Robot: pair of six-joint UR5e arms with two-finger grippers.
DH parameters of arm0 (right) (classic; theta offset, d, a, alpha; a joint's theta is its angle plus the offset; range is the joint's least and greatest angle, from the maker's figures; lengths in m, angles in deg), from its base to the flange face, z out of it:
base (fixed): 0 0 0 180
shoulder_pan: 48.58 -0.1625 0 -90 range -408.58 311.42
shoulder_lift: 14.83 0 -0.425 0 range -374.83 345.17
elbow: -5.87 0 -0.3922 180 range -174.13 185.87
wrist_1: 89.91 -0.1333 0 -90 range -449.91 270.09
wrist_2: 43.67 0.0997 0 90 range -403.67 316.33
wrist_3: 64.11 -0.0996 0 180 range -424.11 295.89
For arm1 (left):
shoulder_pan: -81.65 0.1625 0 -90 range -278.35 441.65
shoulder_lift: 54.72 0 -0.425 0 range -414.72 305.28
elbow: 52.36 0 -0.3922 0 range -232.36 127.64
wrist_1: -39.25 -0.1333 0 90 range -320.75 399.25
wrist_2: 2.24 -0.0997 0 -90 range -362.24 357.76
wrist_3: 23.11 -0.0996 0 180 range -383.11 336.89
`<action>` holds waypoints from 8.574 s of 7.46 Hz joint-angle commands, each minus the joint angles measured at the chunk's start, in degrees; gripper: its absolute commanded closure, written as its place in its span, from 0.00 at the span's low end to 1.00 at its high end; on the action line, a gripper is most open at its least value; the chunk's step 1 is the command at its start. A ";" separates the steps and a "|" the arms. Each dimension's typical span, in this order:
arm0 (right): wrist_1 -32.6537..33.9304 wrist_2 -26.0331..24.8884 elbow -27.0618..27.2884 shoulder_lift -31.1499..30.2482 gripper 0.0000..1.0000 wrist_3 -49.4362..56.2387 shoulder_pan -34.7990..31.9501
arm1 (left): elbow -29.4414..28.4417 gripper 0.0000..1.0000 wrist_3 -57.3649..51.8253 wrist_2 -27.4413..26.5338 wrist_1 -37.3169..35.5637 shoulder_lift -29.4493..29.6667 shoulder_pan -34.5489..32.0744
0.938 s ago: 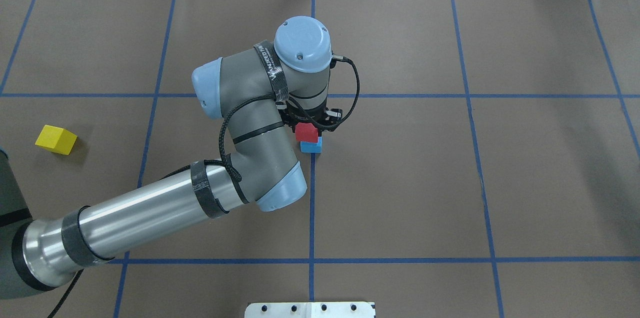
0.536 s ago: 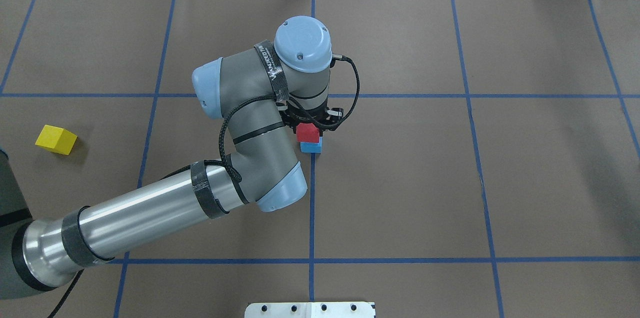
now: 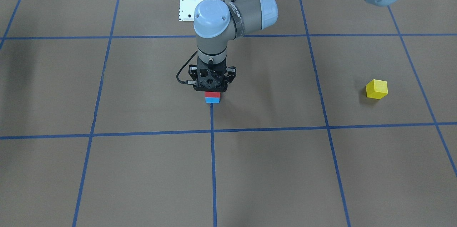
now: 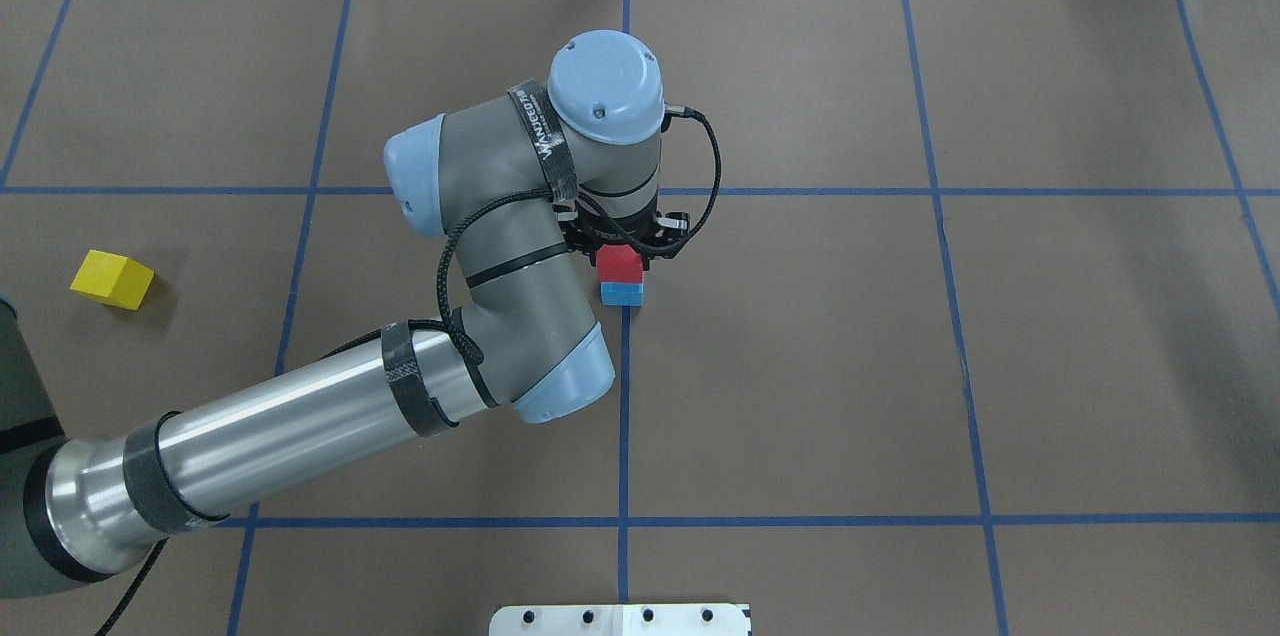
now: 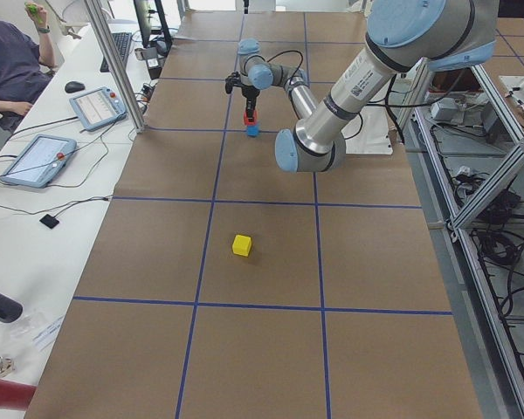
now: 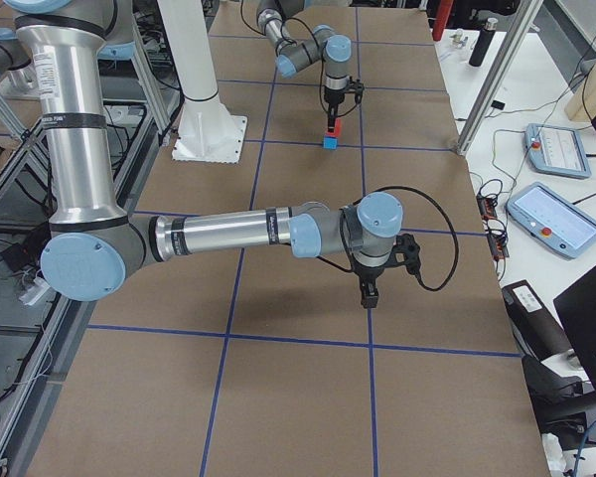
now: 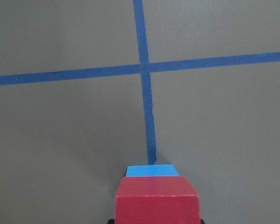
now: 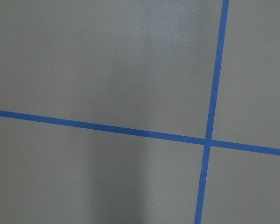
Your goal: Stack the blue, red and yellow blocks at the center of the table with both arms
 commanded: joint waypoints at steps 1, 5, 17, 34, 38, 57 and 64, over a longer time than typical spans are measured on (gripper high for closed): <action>0.00 0.02 0.03 0.01 0.00 -0.08 0.00 | -0.02 0.00 0.69 -0.07 4.58 -1.48 0.04; 0.00 0.19 0.03 0.01 0.00 0.00 0.00 | 3.74 0.00 0.69 0.28 1.81 -1.75 -0.84; 0.00 0.02 0.12 0.36 0.00 -0.52 0.00 | 15.20 0.00 -34.73 7.66 37.82 -60.13 -24.05; -0.09 0.02 0.56 0.18 0.00 0.09 0.00 | 11.40 1.00 -29.81 9.32 37.48 -56.16 -23.43; 0.00 0.10 0.56 0.36 0.00 0.09 0.00 | 25.34 1.00 -29.81 17.42 9.57 -46.48 -25.09; 0.00 0.02 0.21 0.36 0.00 0.09 -0.09 | 0.59 1.00 -2.30 6.35 -6.30 3.43 -4.97; 0.00 0.10 0.29 0.45 0.00 0.18 -0.09 | 0.51 0.01 -1.51 6.26 -3.93 2.82 -4.10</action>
